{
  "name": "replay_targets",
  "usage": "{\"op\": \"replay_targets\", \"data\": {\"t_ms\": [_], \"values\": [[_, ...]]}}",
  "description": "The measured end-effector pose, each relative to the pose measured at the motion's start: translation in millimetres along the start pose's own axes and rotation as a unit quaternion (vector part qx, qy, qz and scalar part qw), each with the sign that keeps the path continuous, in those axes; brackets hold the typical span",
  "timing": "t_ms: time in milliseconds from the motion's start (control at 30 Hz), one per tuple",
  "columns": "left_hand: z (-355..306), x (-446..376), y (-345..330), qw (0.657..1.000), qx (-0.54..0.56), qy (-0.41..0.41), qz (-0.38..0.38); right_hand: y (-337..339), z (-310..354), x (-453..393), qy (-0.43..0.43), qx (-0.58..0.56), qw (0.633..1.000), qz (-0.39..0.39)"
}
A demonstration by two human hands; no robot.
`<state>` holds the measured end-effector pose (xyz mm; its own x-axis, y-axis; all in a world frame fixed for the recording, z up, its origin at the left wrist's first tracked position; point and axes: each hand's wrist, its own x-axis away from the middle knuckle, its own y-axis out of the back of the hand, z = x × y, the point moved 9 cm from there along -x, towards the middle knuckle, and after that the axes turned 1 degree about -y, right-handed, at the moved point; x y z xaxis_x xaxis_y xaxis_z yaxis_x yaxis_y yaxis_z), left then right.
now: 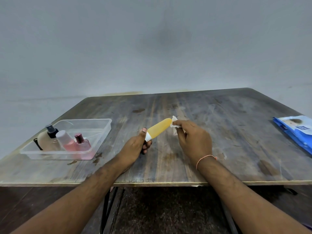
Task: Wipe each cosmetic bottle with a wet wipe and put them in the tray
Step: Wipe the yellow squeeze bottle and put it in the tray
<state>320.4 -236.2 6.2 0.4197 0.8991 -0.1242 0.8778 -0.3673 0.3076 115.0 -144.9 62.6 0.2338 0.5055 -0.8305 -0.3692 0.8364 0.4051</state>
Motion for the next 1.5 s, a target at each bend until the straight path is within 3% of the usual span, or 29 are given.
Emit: {"op": "replay_targets", "data": {"t_ms": [133,333,633,1000,1200,1500], "values": [[4,-3,3,0.999,0.03,-0.012,-0.014,-7,-7,1,-0.036,-0.013,0.998,0.046],[13,-10,11,0.998,-0.017,-0.03,-0.044,-10,-18,1,-0.1,-0.037,0.992,0.074],[7,-10,18,0.992,-0.086,-0.058,-0.068,-25,-16,15,-0.106,-0.111,0.967,0.203],[2,-2,20,0.994,-0.002,-0.084,-0.068,-9,-7,22,-0.132,-0.221,0.951,0.172],[7,1,15,0.996,0.034,-0.076,-0.033,13,-2,25,-0.181,-0.26,0.943,0.101],[-14,23,12,0.99,-0.081,-0.115,-0.003,8,20,15,-0.179,-0.285,0.933,0.13]]}}
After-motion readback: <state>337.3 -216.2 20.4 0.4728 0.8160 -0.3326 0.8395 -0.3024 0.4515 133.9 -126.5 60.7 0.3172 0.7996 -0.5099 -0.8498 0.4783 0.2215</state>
